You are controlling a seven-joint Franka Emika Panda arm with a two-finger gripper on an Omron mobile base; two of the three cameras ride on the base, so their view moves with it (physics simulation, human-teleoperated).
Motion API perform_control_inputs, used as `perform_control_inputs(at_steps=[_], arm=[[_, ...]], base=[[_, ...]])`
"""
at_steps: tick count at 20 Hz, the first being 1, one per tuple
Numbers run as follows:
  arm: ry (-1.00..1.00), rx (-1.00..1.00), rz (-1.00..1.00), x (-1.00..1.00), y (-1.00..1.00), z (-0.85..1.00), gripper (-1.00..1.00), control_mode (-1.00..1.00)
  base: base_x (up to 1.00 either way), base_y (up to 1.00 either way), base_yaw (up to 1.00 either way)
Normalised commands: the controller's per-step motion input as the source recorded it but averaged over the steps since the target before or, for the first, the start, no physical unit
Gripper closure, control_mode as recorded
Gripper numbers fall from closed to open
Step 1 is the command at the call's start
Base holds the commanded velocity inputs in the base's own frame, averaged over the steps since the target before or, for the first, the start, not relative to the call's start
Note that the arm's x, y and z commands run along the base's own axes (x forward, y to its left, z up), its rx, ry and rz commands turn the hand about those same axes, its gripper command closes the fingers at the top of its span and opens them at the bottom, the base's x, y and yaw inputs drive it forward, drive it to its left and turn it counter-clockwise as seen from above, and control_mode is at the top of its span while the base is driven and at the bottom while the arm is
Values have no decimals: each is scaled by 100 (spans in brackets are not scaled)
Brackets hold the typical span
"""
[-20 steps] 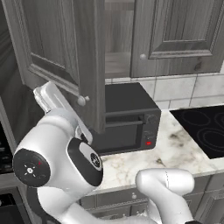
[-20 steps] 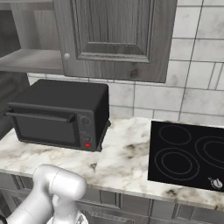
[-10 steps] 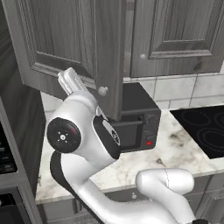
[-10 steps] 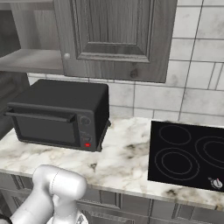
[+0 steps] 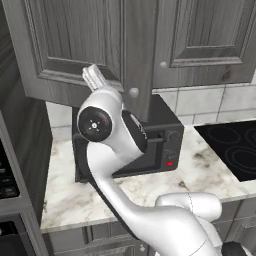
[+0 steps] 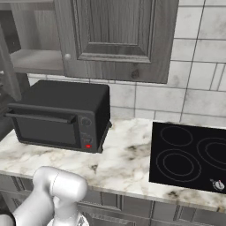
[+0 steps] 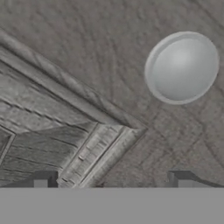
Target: Open the cabinet and move the ladle to the pot. Then close the cabinet.
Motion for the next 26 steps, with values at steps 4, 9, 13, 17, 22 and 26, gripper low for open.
perform_control_inputs(at_steps=[4,9,13,17,22,26], arm=[[4,0,3,77,-19,0,-100,-100],[3,0,3,80,-10,0,-100,-100],[1,0,5,79,-7,0,-100,-100],[0,0,5,74,-4,-4,-100,-100],[0,0,4,68,-5,-4,-100,-100],[0,0,3,60,0,0,-100,-100]], base=[[0,0,0],[0,0,0],[0,0,0],[0,0,0],[0,0,0],[0,0,0]])
